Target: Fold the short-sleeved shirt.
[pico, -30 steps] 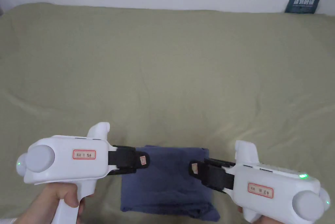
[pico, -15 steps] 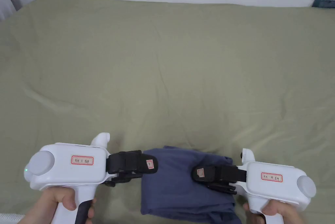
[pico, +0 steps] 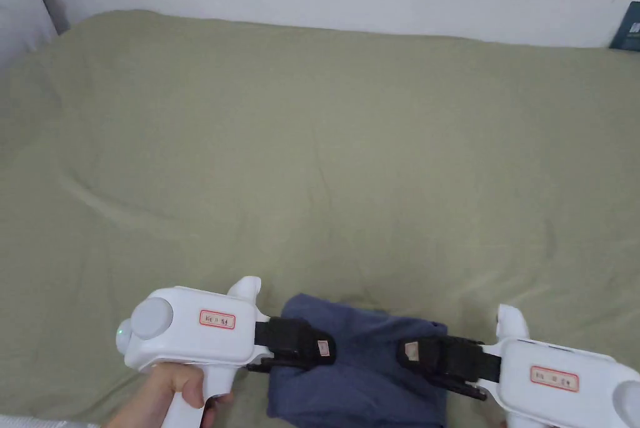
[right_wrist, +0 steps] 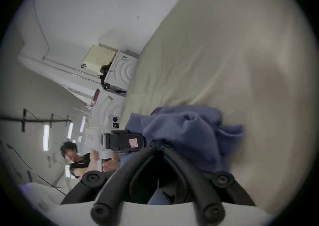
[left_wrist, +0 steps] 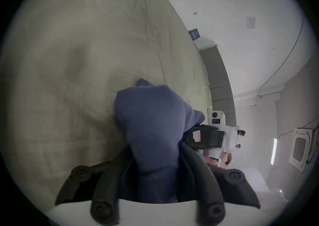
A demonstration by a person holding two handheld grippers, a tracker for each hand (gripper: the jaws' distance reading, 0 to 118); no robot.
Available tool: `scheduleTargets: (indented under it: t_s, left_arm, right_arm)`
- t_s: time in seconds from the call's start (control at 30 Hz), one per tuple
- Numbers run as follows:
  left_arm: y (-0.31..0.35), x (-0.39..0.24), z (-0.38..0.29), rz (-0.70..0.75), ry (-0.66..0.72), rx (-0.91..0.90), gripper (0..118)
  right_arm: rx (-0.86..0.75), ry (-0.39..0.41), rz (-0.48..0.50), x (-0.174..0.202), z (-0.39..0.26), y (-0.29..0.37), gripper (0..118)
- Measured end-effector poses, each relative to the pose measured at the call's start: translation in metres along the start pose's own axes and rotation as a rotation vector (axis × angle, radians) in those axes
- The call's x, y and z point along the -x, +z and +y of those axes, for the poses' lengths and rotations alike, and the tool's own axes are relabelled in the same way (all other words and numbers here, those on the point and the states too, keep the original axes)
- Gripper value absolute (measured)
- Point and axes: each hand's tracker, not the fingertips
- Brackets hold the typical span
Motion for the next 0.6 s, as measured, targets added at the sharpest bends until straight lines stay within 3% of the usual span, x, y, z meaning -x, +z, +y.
scheduleTargets:
  t_s: [0.1,0.13,0.3,0.6]
  left_arm:
    - [0.027,-0.015,0.006,0.017,-0.019,-0.009,25]
    - [0.040,-0.015,0.010,0.029,-0.028,-0.017,25]
    - [0.130,0.022,0.040,0.144,-0.010,-0.102,25]
    - [0.288,0.100,0.107,0.335,0.029,-0.197,25]
  right_arm:
    - [-0.064,0.142,-0.083,0.025,-0.005,0.036,0]
    - [-0.068,0.153,-0.080,0.030,-0.008,0.045,0]
    - [-0.117,0.141,-0.053,0.045,-0.017,0.066,0]
    - [-0.106,0.129,-0.059,0.056,-0.015,0.030,0]
